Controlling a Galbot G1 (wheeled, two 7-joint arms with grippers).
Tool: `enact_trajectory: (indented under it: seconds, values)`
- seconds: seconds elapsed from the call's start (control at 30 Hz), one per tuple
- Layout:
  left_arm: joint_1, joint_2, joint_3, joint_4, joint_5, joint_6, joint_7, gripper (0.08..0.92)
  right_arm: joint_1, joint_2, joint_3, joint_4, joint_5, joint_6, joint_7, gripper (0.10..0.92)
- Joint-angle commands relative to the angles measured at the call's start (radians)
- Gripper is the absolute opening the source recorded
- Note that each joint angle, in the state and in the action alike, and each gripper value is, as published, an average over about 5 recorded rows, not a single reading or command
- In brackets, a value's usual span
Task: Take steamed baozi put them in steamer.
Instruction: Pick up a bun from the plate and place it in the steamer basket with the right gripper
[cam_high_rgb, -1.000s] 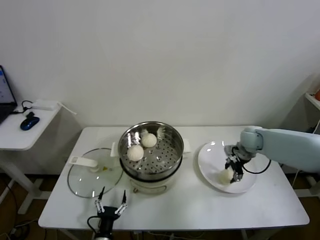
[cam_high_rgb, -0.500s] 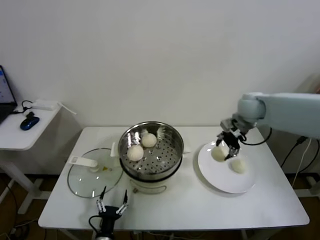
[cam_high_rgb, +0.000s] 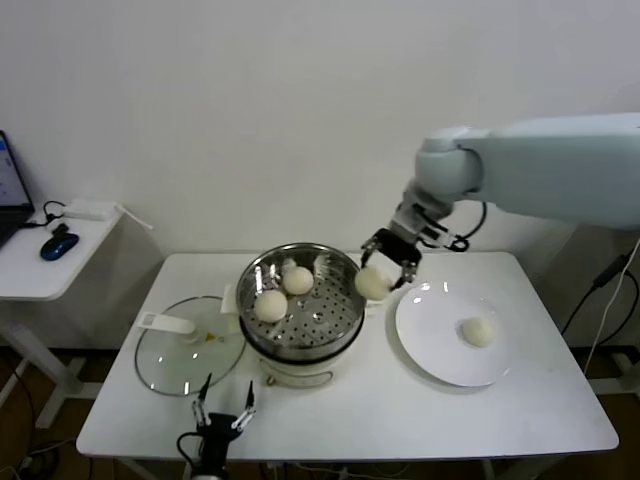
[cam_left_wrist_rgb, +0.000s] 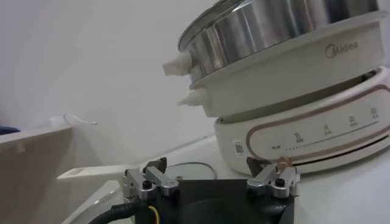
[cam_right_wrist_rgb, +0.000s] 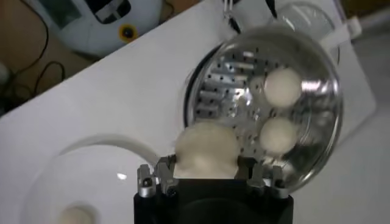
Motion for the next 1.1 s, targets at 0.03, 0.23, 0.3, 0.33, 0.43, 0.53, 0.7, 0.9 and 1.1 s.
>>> enact_trajectory:
  seconds: [0.03,0.23,0.3,0.33,0.43,0.53,0.7,0.9,1.1]
  values:
    - [0.008,-0.001,0.002,-0.027,-0.013,0.006,-0.001,0.823,-0.085,0.224,0.083,-0.070,-0.156,0.183,0.049,0.679]
    - [0.006,0.000,0.002,-0.051,-0.012,0.017,-0.001,0.823,-0.249,0.300,0.101,-0.170,-0.238,0.189,0.066,0.679]
    - [0.004,0.000,0.001,-0.049,-0.013,0.018,-0.001,0.823,-0.292,0.318,0.104,-0.207,-0.252,0.189,0.068,0.679]
    - [0.004,0.000,0.000,-0.049,-0.014,0.018,-0.001,0.823,-0.311,0.325,0.104,-0.225,-0.257,0.190,0.069,0.679]
    - [0.004,0.001,-0.002,-0.044,-0.016,0.017,-0.002,0.823,-0.356,0.346,0.105,-0.278,-0.273,0.199,0.073,0.679]
    - [0.003,0.000,-0.002,-0.038,-0.017,0.015,-0.003,0.823,-0.388,0.363,0.104,-0.320,-0.277,0.208,0.075,0.679]
    - [0.001,0.000,-0.003,-0.031,-0.017,0.012,-0.003,0.823,-0.415,0.381,0.102,-0.351,-0.266,0.213,0.072,0.679]
    - [0.001,0.001,-0.007,-0.032,-0.018,0.012,-0.003,0.823,-0.408,0.385,0.100,-0.354,-0.253,0.223,0.061,0.681]
    - [0.007,0.003,-0.009,-0.038,-0.018,0.012,-0.002,0.823,-0.308,0.360,0.075,-0.347,-0.185,0.261,0.033,0.763]
